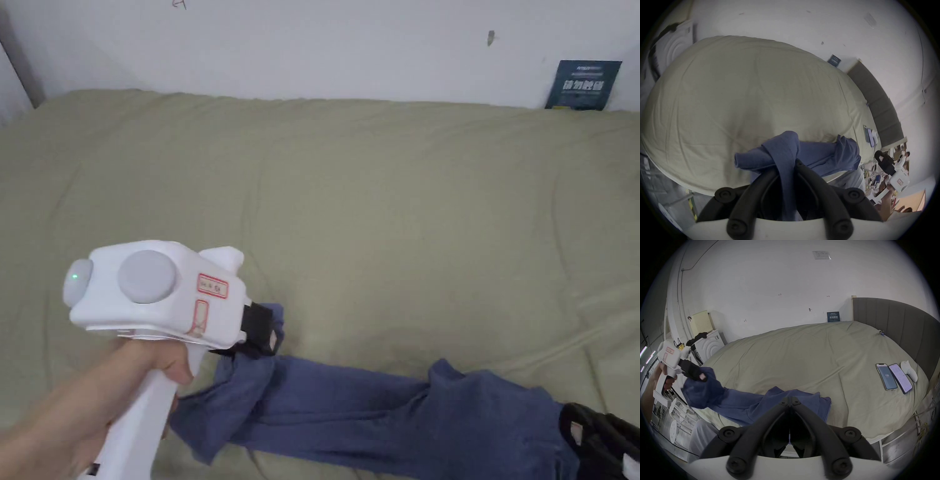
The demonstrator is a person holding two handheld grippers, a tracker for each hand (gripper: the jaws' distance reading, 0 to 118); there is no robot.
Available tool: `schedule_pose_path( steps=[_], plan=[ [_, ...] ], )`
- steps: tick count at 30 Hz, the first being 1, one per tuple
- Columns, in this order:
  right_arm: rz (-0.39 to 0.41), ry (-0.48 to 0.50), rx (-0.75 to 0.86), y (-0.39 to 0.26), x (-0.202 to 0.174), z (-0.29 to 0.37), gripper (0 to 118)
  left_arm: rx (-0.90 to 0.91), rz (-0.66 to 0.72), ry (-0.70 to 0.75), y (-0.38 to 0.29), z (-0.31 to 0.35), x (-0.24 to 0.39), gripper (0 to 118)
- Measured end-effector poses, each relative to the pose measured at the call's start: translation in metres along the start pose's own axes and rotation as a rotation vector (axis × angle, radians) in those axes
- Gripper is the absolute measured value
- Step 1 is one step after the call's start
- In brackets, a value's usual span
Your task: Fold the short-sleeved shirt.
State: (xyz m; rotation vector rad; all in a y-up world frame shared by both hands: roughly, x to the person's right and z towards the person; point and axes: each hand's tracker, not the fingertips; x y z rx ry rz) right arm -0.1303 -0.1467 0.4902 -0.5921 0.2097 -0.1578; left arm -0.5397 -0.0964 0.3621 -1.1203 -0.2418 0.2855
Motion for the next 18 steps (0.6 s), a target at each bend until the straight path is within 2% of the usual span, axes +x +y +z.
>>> schedule_pose_path(
  steps=[3,5,6,7,8,9,10,14,15,16,17,18],
  plan=[
    [-0.016,0.005,0.0,-0.005,0.005,0.001,0,-0.039,-0.022,-0.01,0.003,-0.048,0.028,4],
    [-0.029,0.005,-0.001,-0.007,0.008,0.002,0,-0.061,-0.036,-0.005,0.002,-0.083,0.047,9],
    [-0.035,0.004,-0.002,-0.008,0.01,0.002,0,-0.072,-0.04,-0.006,0.0,-0.1,0.053,41],
    [-0.039,0.003,-0.004,-0.009,0.012,0.002,0,-0.091,-0.051,-0.018,-0.001,-0.116,0.057,88],
    [-0.045,-0.001,-0.007,-0.01,0.013,0.002,0,-0.141,-0.069,-0.022,-0.002,-0.133,0.061,118],
    [-0.05,-0.004,-0.009,-0.01,0.015,0.003,0,-0.171,-0.073,-0.032,-0.011,-0.13,0.07,113],
    [-0.052,-0.005,-0.011,-0.01,0.017,0.003,0,-0.123,-0.067,-0.036,-0.009,-0.131,0.073,110],
    [-0.065,-0.019,-0.016,-0.012,0.023,0.003,0,-0.137,-0.061,-0.099,-0.007,-0.117,0.066,108],
    [-0.072,-0.018,-0.019,-0.012,0.024,0.002,0,-0.104,-0.05,-0.126,-0.006,-0.104,0.059,100],
    [-0.079,-0.017,-0.022,-0.013,0.025,0.0,0,-0.068,-0.037,-0.14,-0.005,-0.092,0.051,86],
    [-0.087,-0.014,-0.027,-0.013,0.025,-0.002,0,-0.027,-0.028,-0.156,-0.004,-0.069,0.038,58],
    [-0.092,-0.009,-0.029,-0.014,0.024,-0.005,0,0.009,-0.025,-0.166,-0.004,-0.055,0.026,6]
  ],
)
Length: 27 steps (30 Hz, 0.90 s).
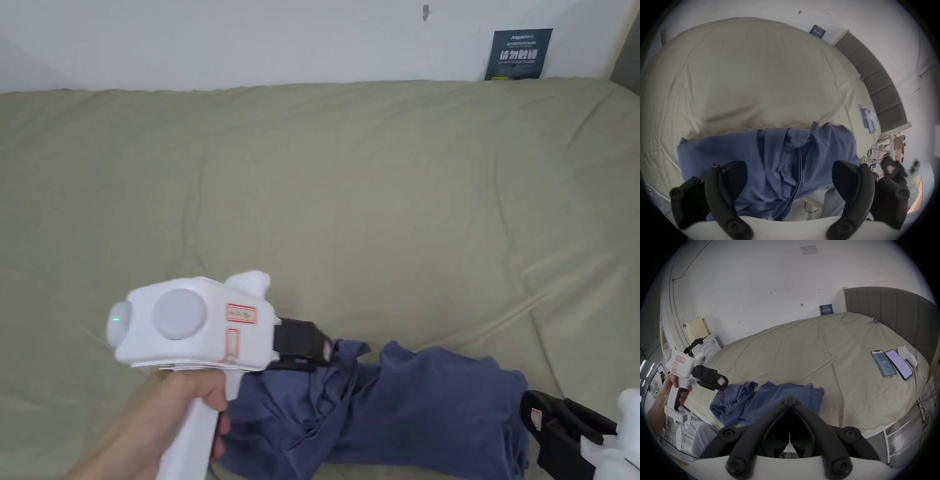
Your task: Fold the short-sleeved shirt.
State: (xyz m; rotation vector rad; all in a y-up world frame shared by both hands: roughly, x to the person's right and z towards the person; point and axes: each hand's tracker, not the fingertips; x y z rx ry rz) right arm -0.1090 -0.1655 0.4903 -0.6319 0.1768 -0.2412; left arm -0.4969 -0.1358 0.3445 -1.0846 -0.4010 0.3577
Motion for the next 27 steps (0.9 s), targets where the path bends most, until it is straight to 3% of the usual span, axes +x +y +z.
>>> schedule_pose_path(
  steps=[1,6,10,14,16,22,27],
  plan=[
    [-0.001,0.002,-0.003,-0.001,-0.001,-0.002,0,0.018,-0.007,0.02,0.0,0.009,-0.007,0],
    [0.01,0.021,-0.027,-0.005,-0.01,-0.008,0,-0.01,0.022,0.127,-0.019,0.017,-0.035,0],
    [0.022,0.023,-0.045,-0.007,-0.015,-0.01,0,-0.081,0.082,-0.052,-0.019,-0.031,-0.032,0],
    [0.019,0.02,-0.055,-0.008,-0.015,-0.009,0,-0.167,0.043,0.008,-0.043,-0.106,-0.001,0],
    [0.021,0.016,-0.059,-0.007,-0.015,-0.008,0,-0.077,0.008,-0.004,-0.042,-0.129,-0.01,0],
    [0.036,0.015,-0.084,-0.005,-0.018,-0.015,0,-0.096,0.092,-0.067,-0.039,-0.068,-0.013,0],
    [0.047,0.035,-0.075,0.0,-0.027,-0.015,0,0.02,0.104,-0.065,-0.043,0.016,-0.046,0]
  ],
)
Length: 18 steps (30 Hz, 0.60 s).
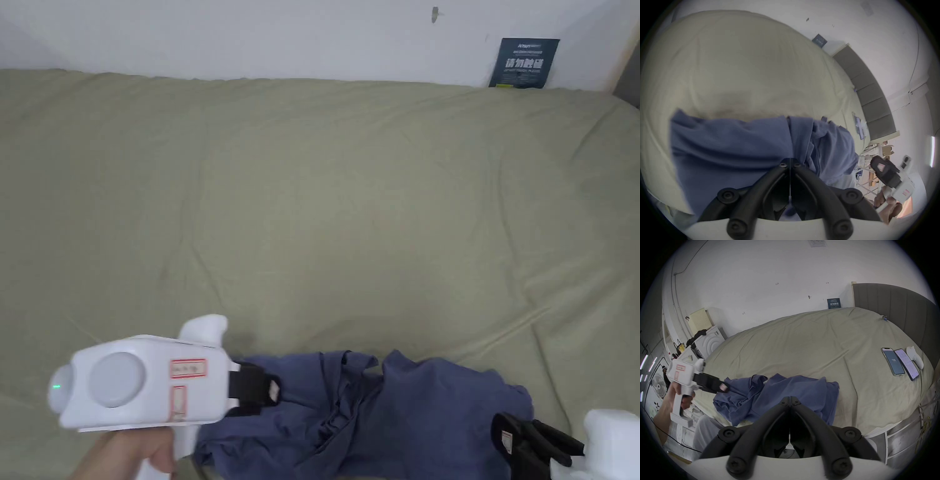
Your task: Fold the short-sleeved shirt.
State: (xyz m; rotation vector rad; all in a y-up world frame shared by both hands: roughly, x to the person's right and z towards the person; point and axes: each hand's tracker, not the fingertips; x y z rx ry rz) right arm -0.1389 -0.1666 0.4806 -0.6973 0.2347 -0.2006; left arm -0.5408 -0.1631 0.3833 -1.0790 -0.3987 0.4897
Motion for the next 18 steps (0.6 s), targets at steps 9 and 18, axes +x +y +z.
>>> schedule_pose_path(
  steps=[9,18],
  plan=[
    [0.031,0.02,-0.028,0.001,-0.016,-0.012,0,0.018,0.117,0.031,0.004,0.024,-0.086,13],
    [0.054,0.01,-0.056,0.001,-0.021,-0.016,0,-0.053,0.181,-0.124,0.009,-0.021,-0.106,115]
  ],
)
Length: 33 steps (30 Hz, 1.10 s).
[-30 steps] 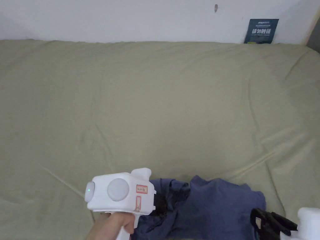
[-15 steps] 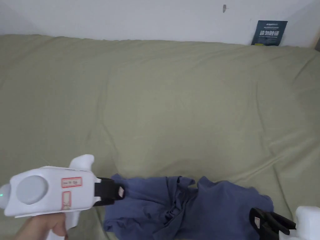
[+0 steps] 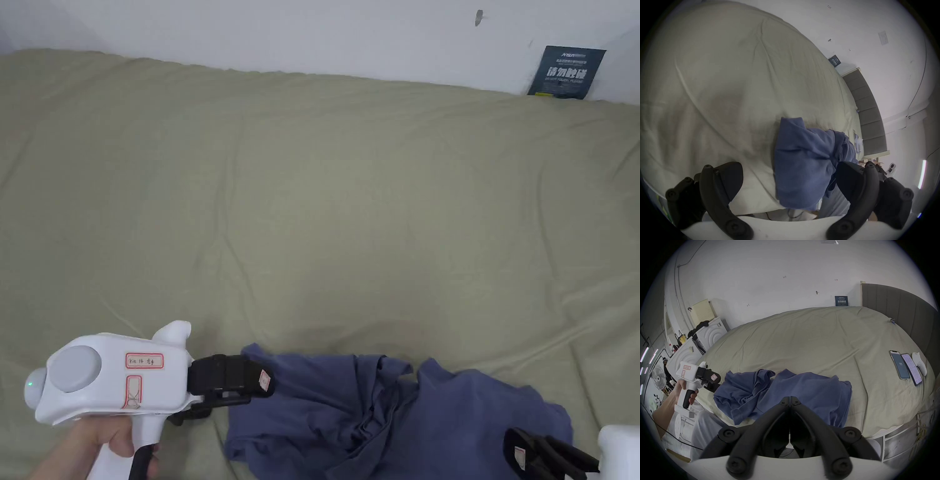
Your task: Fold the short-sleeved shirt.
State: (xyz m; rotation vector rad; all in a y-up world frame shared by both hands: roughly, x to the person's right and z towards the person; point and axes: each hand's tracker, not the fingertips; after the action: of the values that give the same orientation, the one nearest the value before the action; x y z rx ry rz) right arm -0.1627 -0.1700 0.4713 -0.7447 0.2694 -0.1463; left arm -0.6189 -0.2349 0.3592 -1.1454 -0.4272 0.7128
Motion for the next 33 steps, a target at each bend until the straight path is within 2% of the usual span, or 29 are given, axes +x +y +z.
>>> schedule_pose_path(
  steps=[2,4,5,6,7,8,9,15,19,23,27,31,33],
  plan=[
    [0.001,-0.005,-0.002,0.0,0.0,0.0,0,-0.019,0.045,-0.121,0.002,-0.002,0.003,113],
    [0.0,-0.007,-0.002,0.001,0.0,0.001,0,-0.067,0.104,-0.211,0.003,-0.013,0.001,96],
    [0.0,-0.008,0.001,0.001,0.0,0.002,0,-0.073,0.079,-0.141,0.002,-0.023,0.001,86],
    [-0.003,-0.009,0.002,0.001,0.0,0.002,0,-0.07,0.05,-0.073,-0.001,-0.023,0.005,74],
    [-0.005,-0.009,0.001,0.002,-0.001,0.004,0,-0.056,0.037,-0.079,-0.002,-0.022,0.006,60],
    [-0.007,-0.01,0.002,0.003,-0.001,0.005,0,-0.049,0.056,-0.095,-0.002,-0.017,0.004,26],
    [-0.009,-0.011,0.004,0.003,-0.001,0.006,0,-0.033,0.092,-0.072,-0.002,-0.014,0.002,7],
    [-0.009,-0.014,0.02,0.004,0.002,0.013,0,-0.001,0.113,-0.094,-0.015,0.011,0.007,7],
    [-0.009,-0.009,0.038,0.006,0.003,0.017,0,0.073,0.112,-0.023,-0.013,0.056,-0.007,7],
    [-0.003,0.007,0.049,0.007,0.004,0.017,0,0.188,0.077,0.16,-0.013,0.13,-0.008,7],
    [0.001,0.026,0.053,0.006,0.004,0.014,0,0.215,0.007,0.284,-0.011,0.16,0.023,7],
    [0.003,0.032,0.06,0.002,0.002,0.019,0,0.17,-0.098,0.364,-0.017,0.141,0.087,7],
    [-0.003,0.033,0.064,-0.002,0.003,0.023,0,0.148,-0.131,0.353,-0.017,0.127,0.113,7]
  ],
)
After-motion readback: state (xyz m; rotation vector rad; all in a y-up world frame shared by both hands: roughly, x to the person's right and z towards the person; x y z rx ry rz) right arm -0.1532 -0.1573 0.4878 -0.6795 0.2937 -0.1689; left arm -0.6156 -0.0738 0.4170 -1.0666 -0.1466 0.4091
